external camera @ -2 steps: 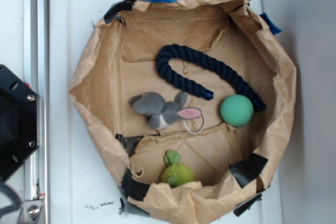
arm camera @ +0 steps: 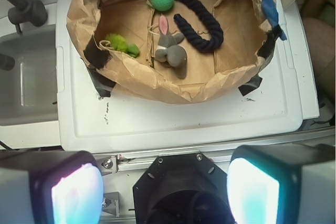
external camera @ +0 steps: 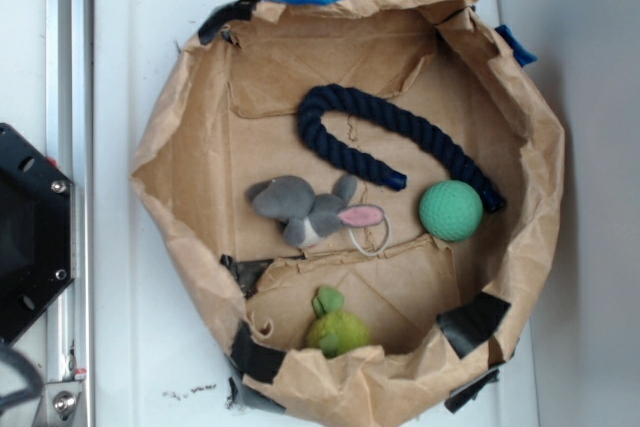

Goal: Grab the green animal.

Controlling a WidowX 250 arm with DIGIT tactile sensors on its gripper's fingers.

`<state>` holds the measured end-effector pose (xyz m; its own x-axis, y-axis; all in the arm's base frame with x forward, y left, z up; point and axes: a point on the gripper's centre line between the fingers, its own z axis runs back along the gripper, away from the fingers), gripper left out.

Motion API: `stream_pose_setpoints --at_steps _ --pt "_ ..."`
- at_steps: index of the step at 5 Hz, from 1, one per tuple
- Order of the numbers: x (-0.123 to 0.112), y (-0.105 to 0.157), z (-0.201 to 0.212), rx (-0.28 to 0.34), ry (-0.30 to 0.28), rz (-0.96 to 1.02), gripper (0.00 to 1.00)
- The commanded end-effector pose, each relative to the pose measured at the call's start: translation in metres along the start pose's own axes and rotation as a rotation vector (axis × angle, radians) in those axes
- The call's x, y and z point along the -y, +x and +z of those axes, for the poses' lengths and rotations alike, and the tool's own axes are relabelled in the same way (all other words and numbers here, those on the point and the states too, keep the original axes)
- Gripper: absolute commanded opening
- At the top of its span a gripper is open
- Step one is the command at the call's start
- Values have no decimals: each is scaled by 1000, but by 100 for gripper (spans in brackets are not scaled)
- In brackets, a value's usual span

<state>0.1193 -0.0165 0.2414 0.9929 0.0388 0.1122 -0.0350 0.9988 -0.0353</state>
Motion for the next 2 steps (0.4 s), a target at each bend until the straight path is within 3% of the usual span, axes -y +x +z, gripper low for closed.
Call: stream_pose_setpoints --at_steps 1,2 --pt "0 62 -14 19 -24 -113 100" --pt "4 90 -30 9 -53 -278 100"
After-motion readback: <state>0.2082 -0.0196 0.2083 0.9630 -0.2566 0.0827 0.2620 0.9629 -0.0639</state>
